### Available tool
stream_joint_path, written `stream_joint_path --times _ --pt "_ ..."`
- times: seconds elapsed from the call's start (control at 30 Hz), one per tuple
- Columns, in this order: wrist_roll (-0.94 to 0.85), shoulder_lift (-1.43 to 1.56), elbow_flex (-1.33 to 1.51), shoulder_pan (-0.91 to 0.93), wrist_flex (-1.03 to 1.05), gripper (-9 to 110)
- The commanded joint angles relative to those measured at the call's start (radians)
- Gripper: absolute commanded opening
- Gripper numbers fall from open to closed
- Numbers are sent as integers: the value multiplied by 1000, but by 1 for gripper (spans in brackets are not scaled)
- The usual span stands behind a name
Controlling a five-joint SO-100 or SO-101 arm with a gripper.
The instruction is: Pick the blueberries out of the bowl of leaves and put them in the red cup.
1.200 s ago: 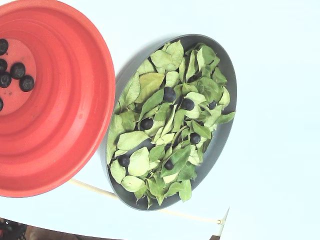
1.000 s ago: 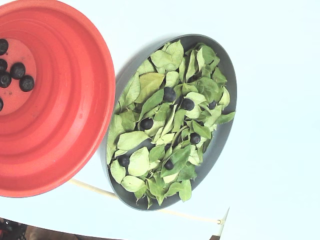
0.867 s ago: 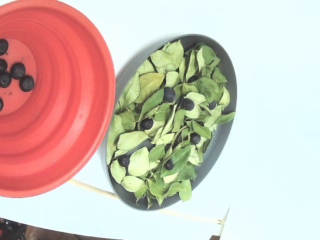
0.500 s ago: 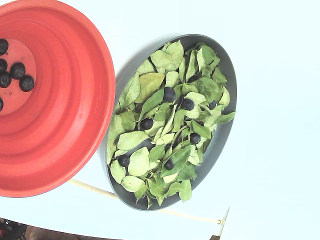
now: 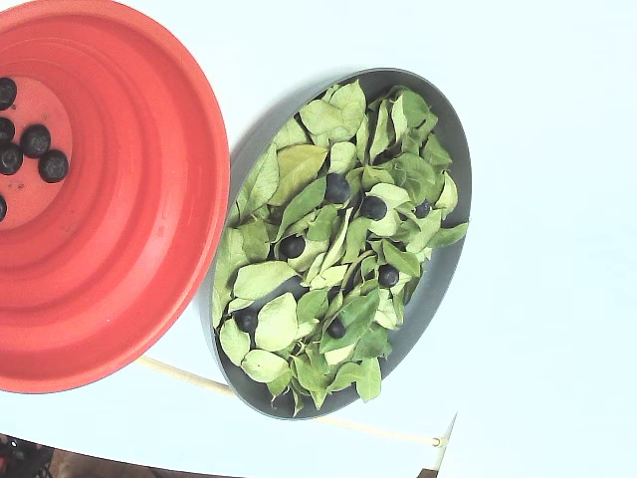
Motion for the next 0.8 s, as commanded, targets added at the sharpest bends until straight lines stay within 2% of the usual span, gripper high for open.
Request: stream_joint_path --times 0.0,0.77 --pt "-2 0 -8 3 0 11" --pt "-3 -3 -8 5 0 11"
